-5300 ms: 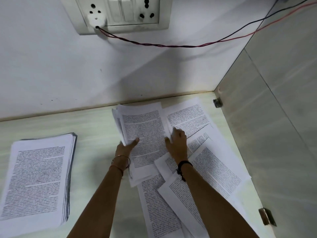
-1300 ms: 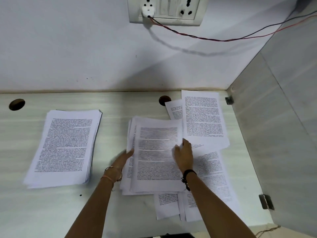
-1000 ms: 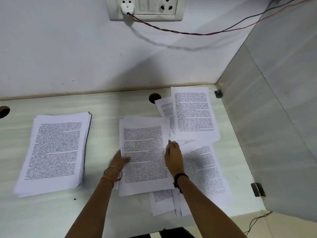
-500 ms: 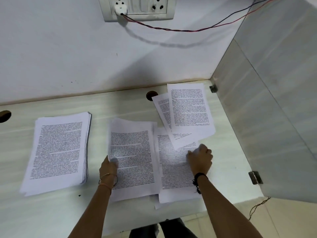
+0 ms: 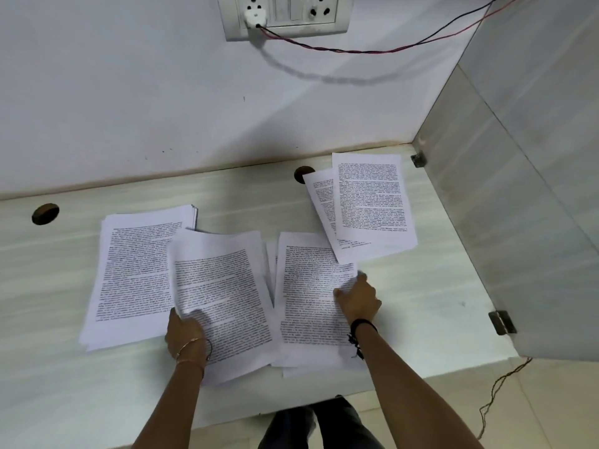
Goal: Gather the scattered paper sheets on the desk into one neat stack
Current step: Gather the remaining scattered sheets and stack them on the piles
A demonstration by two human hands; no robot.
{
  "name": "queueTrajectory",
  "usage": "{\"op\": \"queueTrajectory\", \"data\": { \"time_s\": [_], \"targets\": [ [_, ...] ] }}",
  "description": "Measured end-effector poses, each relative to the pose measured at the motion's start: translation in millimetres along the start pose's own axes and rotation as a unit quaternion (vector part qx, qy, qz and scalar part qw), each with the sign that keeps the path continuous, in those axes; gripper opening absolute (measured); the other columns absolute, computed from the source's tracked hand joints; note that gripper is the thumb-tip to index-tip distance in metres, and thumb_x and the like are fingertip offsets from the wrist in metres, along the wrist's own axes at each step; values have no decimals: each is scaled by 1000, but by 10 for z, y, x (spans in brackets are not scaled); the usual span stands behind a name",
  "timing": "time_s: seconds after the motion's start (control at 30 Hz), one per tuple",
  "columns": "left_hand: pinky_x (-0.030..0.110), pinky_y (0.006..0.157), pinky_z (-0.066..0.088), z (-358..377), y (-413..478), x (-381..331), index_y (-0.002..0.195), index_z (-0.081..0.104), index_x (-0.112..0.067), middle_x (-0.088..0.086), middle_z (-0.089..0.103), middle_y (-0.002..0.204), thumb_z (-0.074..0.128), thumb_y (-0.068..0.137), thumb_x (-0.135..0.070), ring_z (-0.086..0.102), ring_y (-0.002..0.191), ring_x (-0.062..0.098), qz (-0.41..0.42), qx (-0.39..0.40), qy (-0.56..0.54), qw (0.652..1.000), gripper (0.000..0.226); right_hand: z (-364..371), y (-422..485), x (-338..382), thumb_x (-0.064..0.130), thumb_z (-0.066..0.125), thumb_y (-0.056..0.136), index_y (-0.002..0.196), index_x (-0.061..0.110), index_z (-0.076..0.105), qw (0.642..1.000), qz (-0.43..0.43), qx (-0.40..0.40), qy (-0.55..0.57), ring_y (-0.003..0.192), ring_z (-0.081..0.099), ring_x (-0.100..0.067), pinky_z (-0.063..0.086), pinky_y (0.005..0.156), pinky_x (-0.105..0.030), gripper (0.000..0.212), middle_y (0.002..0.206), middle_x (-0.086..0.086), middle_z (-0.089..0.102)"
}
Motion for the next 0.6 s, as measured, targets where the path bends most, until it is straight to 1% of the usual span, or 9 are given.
{"op": "queueTrajectory", "data": {
  "time_s": [0.1,0.17,0.2,0.3,0.37,0.43,0.47,0.53,0.6],
  "targets": [
    [50,104,39,-34,145,101,135,44,-3,26,53,130,41,92,-6,48,120,46,8,2,9,1000,43,95,-124,157,19,61,84,124,3,53,997,-77,9,18,115,52,-34,45,79,-33,44,121,-15,56],
    [49,105,38,-64,209,135,135,44,-4,26,53,132,42,91,-6,47,121,45,12,12,10,1000,44,161,-227,249,11,57,90,138,3,45,990,-110,46,78,115,54,-31,45,88,-32,50,133,-14,51],
    [48,106,37,-80,236,152,136,43,-5,25,51,133,43,91,-7,46,123,45,11,17,10,1000,45,183,-250,292,9,54,92,143,5,38,985,-116,70,104,109,58,-27,45,90,-31,54,134,-15,52],
    [50,107,36,-126,303,176,137,43,-6,25,51,134,43,90,-7,46,122,46,10,22,11,1000,46,111,-216,477,7,49,93,144,12,40,970,-141,92,176,78,62,-21,51,74,-27,52,122,-15,63],
    [50,105,37,-151,307,172,136,43,-5,26,52,132,42,91,-6,47,120,47,11,19,12,1000,46,-56,-159,586,7,50,92,131,17,54,958,-135,68,245,74,64,-25,52,64,-24,41,103,-7,69],
    [50,103,38,-139,273,145,136,42,-5,26,52,132,42,91,-6,47,120,47,11,26,9,1000,45,-187,-75,647,12,54,92,120,18,59,936,-101,66,330,69,59,-20,50,58,-21,30,88,-2,65],
    [49,104,38,-121,244,112,137,42,-5,26,51,133,42,92,-7,48,120,46,12,36,-2,999,45,-214,-11,666,18,57,91,120,18,59,922,-81,73,371,72,58,-17,51,62,-23,29,89,0,65],
    [48,106,37,-18,242,69,139,41,-8,23,51,134,43,91,-6,48,121,44,16,68,-16,997,48,-191,219,614,36,63,81,126,18,56,908,-45,70,411,97,64,-21,53,86,-35,49,111,-2,67],
    [45,106,39,169,216,-28,141,37,-10,18,52,133,45,87,1,51,119,40,16,133,-26,991,56,-189,370,605,43,66,76,135,17,49,903,-34,66,424,121,56,-29,44,104,-46,67,133,-7,58]
  ]
}}
Point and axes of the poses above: each hand's wrist, its own y-axis towards the middle knuckle, its own z-axis out of the palm, x = y × z, the point moved 8 cm from there along y, towards the middle knuckle
